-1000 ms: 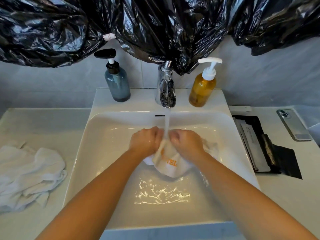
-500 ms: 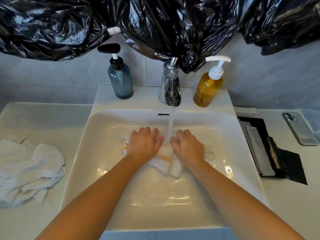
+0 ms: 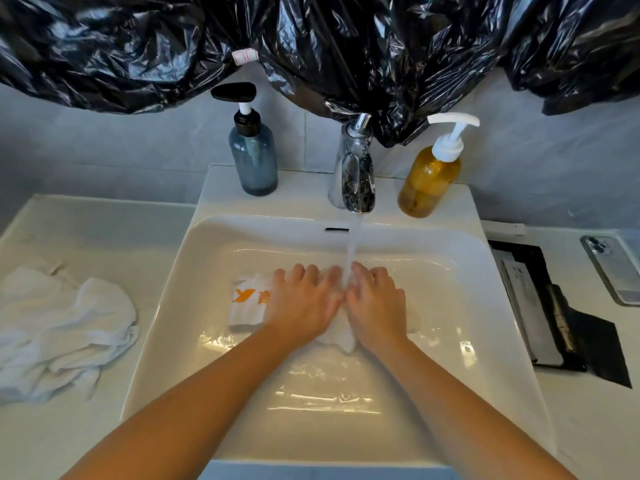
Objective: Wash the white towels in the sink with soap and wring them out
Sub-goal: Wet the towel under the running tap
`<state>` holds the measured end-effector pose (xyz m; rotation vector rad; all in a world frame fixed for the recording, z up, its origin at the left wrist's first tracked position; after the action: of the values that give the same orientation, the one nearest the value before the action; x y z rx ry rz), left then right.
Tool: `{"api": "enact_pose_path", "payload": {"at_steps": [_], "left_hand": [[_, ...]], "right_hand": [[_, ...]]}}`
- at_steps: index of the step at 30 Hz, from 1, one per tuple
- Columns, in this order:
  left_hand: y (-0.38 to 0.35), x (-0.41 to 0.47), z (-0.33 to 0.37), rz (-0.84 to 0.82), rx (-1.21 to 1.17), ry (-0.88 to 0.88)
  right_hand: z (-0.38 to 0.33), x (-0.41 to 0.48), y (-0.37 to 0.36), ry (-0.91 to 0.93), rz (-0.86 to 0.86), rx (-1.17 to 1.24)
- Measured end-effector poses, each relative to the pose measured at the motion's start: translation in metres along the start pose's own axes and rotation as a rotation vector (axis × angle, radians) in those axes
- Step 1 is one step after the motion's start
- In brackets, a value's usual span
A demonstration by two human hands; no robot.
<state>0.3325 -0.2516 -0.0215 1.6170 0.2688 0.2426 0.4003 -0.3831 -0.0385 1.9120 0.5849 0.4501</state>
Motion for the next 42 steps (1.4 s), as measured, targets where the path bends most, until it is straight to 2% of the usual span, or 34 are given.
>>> {"api": "enact_pose_path", "payload": {"at_steps": [2,5,8,10,12,15,19,21,24,26,29,30,33,36,38,40,42], "left_hand": [[0.014,0.016,0.000,-0.040,0.004,0.017],[0.019,0.025,-0.006,-0.045,-0.076,-0.004],[0.023,0.020,-0.019,-0.048,0.005,-0.050],[0.018,0.016,-0.023,0.052,-0.031,-0.019],[0.007,0.006,-0.017,0.172,-0.196,-0.041],[-0.005,-0.006,0.001,0.126,-0.196,-0.080],[-0.006,0.016,0.000,0.064,-0.076,-0.015],[0.005,0.030,0.002,0.033,-0.117,-0.019],[0.010,0.039,-0.005,-0.084,-0.211,-0.013],[0.015,0.033,-0.018,-0.100,-0.280,-0.067],[-0.008,0.006,-0.039,0.190,-0.010,-0.159],[-0.015,-0.001,-0.044,0.199,0.034,-0.158],[-0.021,0.005,-0.045,0.136,0.026,-0.103],[0.002,0.020,-0.039,0.058,-0.011,-0.083],[0.008,0.027,-0.042,0.019,-0.055,-0.084],[0.013,0.030,-0.044,-0.044,-0.208,-0.111],[0.016,0.026,-0.045,-0.057,-0.324,-0.159]], "right_hand": [[-0.005,0.016,0.005,-0.092,0.103,0.118],[-0.006,0.028,0.018,-0.128,-0.022,0.312],[-0.003,0.026,0.026,-0.079,-0.091,0.275],[0.009,0.016,0.020,-0.059,-0.053,0.197],[0.015,0.000,0.017,-0.052,-0.060,0.226],[0.007,-0.011,0.004,0.008,-0.085,0.259],[0.000,0.012,-0.003,-0.104,0.011,0.187],[0.002,0.026,0.006,-0.111,-0.059,0.154],[0.006,0.038,0.024,-0.137,-0.181,0.372],[0.014,0.039,0.031,-0.053,-0.177,0.345],[0.017,0.019,0.028,0.157,-0.062,0.270],[0.013,0.009,0.022,0.220,-0.076,0.260],[-0.005,0.000,0.001,0.226,-0.074,0.143],[-0.016,0.020,0.005,0.052,-0.068,0.256],[-0.016,0.028,0.013,0.063,-0.060,0.232],[-0.009,0.025,0.024,0.097,-0.007,0.185],[0.008,0.018,0.030,0.059,-0.034,0.193]]}}
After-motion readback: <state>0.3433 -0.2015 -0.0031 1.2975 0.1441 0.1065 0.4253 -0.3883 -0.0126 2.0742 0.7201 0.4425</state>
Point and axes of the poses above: each hand's wrist, its own x-axis towards the middle knuckle, its own y-axis out of the back of the hand, z = x × y, the point moved 1 cm from there along x, towards the middle knuckle, and after that the axes turned 7 degrees about y, right-handed, at the moved point
